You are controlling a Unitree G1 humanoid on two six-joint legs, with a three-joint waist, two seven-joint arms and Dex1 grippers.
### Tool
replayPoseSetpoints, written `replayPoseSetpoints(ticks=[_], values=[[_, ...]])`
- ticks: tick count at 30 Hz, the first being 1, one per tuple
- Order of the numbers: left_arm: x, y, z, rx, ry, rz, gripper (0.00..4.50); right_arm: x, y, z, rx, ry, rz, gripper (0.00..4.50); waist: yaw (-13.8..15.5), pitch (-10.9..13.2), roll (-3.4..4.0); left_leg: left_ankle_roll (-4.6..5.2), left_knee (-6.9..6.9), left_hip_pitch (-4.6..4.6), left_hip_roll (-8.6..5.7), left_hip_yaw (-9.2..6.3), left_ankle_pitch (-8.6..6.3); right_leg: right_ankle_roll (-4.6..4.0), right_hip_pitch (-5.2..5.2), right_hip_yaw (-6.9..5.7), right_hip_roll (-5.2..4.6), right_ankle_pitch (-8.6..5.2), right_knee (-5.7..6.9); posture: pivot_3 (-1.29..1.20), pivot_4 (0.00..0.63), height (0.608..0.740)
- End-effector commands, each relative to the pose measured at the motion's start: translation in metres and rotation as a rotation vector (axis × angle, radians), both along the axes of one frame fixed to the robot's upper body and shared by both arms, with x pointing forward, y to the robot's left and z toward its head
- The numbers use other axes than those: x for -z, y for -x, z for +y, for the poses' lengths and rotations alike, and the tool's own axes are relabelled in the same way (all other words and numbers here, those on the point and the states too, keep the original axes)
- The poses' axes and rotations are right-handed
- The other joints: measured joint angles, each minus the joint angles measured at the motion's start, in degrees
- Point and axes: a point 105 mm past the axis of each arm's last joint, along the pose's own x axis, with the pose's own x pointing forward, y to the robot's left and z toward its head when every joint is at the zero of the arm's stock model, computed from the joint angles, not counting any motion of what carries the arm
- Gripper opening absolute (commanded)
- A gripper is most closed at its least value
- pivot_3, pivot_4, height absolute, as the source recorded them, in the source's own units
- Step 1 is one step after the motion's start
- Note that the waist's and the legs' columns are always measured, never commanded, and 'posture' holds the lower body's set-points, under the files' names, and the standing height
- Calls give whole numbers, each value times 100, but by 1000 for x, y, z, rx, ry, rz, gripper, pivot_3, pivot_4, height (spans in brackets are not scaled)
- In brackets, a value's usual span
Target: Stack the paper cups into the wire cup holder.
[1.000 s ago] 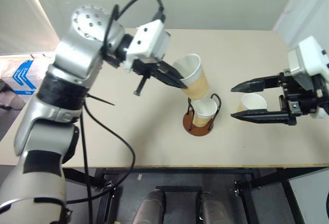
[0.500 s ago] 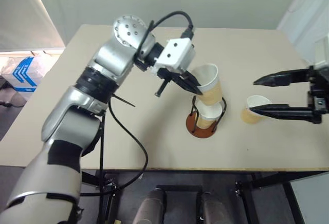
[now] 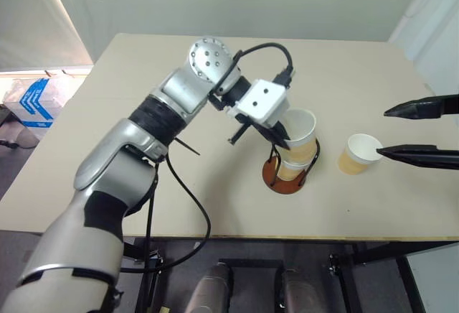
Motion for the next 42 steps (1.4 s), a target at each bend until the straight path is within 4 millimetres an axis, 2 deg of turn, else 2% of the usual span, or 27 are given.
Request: replayPoseSetpoints(ticks=[1, 8, 9, 11, 18, 20, 27, 31, 35, 37, 42], values=[[-8, 1, -3, 63, -51, -107, 54, -10, 4, -1, 4, 8, -61, 3027, 0, 0, 0, 1, 2, -1, -1, 2, 0, 1, 0, -1, 1, 1, 0, 0, 150, 740], [-5, -5, -11, 79, -68, -178, 54, -5, 2, 0, -10, -2, -55, 3027, 16, 0, 0, 27, 26, -2, -2, 4, -16, 8, 9, 2, 0, 3, -1, 0, 150, 740], [-6, -5, -12, 77, -65, -179, 220, -5, 1, 0, -11, -2, -54, 3027, 16, 0, 0, 27, 28, -3, -2, 4, -16, 8, 9, 2, 0, 3, -1, 0, 150, 740], [-7, -5, -15, 78, -59, -178, 636, -4, 1, -1, -12, -2, -52, 3027, 16, 0, 1, 26, 29, -3, -2, 6, -16, 9, 8, 2, 0, 3, 0, 0, 150, 740], [-25, -4, -23, 41, 20, -135, 3030, 0, -3, -2, -2, 7, -55, 3027, 19, 0, 1, 28, 36, -4, -2, 9, -17, 12, 10, 2, 0, 4, 0, 0, 150, 740], [-39, -8, -20, 0, 73, -112, 3720, 3, -6, -4, 11, 10, -56, 3027, 20, 0, 1, 28, 38, -4, -2, 8, -17, 13, 12, 2, 0, 4, 0, 0, 150, 740], [-72, -19, 2, -143, 253, 13, 3720, 16, -19, -8, 62, 13, -56, 3027, 15, -5, 9, 42, 41, 0, -1, 12, -26, 16, 12, 4, 1, 5, 3, 0, 150, 740], [-93, -25, 34, -271, 431, 152, 3720, 41, -35, -26, 137, 138, -37, 3027, 10, -7, 13, 38, 44, 0, 1, 12, -23, 16, 12, 3, 2, 5, 2, 0, 150, 740], [-96, -20, 55, -353, 518, 251, 3720, 56, -49, -42, 172, 228, -31, 3027, -12, -11, 20, 33, 51, 2, 2, 16, -20, 16, 11, 4, 2, 6, 6, 0, 150, 740], [-91, -18, 72, -414, 558, 293, 3720, 66, -61, -50, 198, 299, -33, 3027, -3, -11, 21, 32, 62, 0, 1, 14, -20, 20, 14, 3, 2, 9, 10, 0, 150, 740], [-79, -17, 94, -547, 596, 283, 3720, 81, -78, -60, 208, 376, -22, 3027, -21, -10, 21, 37, 74, 18, 1, 19, -17, 23, 33, 3, 5, 21, 7, 0, 150, 740]])
